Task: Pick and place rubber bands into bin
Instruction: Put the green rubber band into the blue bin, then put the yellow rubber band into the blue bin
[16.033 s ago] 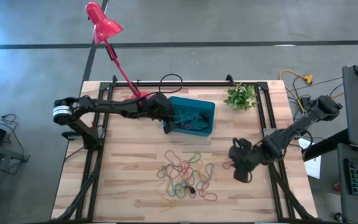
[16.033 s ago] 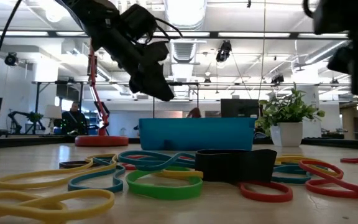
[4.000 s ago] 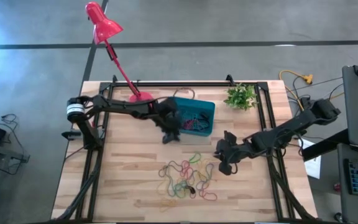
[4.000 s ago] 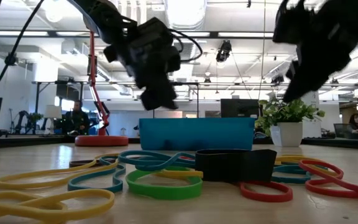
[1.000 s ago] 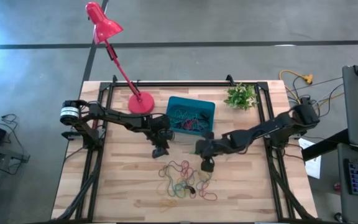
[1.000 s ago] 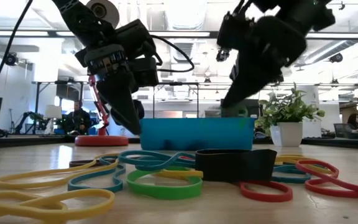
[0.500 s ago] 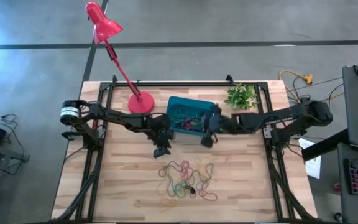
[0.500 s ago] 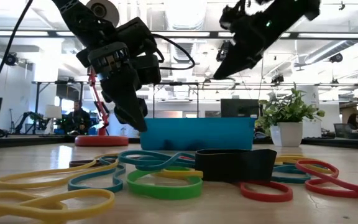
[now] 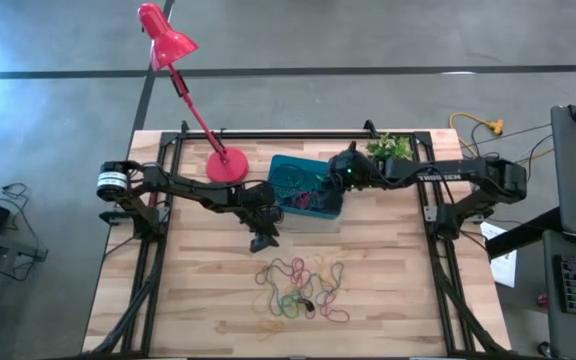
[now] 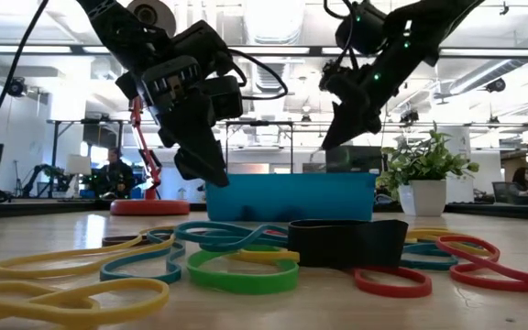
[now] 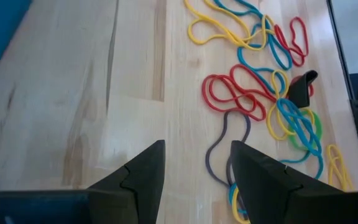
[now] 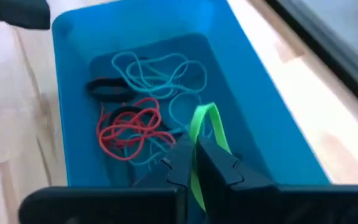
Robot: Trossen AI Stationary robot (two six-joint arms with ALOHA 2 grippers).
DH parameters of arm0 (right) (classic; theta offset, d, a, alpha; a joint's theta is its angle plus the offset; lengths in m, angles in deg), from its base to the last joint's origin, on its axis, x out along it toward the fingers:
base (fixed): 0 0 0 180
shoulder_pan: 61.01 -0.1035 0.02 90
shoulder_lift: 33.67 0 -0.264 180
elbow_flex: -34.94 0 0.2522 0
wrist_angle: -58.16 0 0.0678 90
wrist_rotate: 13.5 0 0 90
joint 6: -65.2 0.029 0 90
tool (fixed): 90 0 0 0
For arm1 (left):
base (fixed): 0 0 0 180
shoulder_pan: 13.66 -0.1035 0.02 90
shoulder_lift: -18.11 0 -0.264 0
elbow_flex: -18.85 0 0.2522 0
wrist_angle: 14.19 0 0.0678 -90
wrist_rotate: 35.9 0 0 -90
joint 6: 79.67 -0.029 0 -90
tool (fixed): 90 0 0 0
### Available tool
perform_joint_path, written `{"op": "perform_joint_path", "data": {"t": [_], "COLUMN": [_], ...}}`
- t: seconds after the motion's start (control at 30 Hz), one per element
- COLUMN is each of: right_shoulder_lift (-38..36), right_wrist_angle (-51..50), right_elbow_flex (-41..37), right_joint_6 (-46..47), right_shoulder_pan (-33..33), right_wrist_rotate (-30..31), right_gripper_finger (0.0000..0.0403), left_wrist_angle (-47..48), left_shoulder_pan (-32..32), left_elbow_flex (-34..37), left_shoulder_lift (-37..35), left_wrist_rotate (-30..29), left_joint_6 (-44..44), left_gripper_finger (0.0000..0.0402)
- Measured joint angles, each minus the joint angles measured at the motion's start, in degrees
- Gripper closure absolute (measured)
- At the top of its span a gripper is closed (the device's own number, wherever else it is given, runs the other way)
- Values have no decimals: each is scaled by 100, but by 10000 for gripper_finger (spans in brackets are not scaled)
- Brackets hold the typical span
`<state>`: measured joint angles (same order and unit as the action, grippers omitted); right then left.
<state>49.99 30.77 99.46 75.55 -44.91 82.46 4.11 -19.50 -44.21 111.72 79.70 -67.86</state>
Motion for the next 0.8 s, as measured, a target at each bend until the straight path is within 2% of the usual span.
{"op": "perform_joint_path", "data": {"t": [0.3, 0.43, 0.53, 0.8], "right_shoulder_lift": [-2, -49, -68, -70], "right_wrist_angle": [11, 11, -130, -633], "right_elbow_flex": [0, -17, -41, -122], "right_joint_6": [154, 138, 129, 231], "right_shoulder_pan": [48, -18, -275, -1538], "right_wrist_rotate": [-271, -1313, -1843, -1819], "right_gripper_finger": [296, 265, 255, 260], "left_wrist_angle": [-6, 68, 124, 248], "left_shoulder_pan": [0, 4, 39, 362], "left_elbow_flex": [0, 0, 4, 11], "left_shoulder_lift": [0, 0, 0, 0], "left_wrist_rotate": [1, 244, 572, 624], "left_joint_6": [0, -38, -160, -476], "left_gripper_finger": [235, 235, 235, 235]}}
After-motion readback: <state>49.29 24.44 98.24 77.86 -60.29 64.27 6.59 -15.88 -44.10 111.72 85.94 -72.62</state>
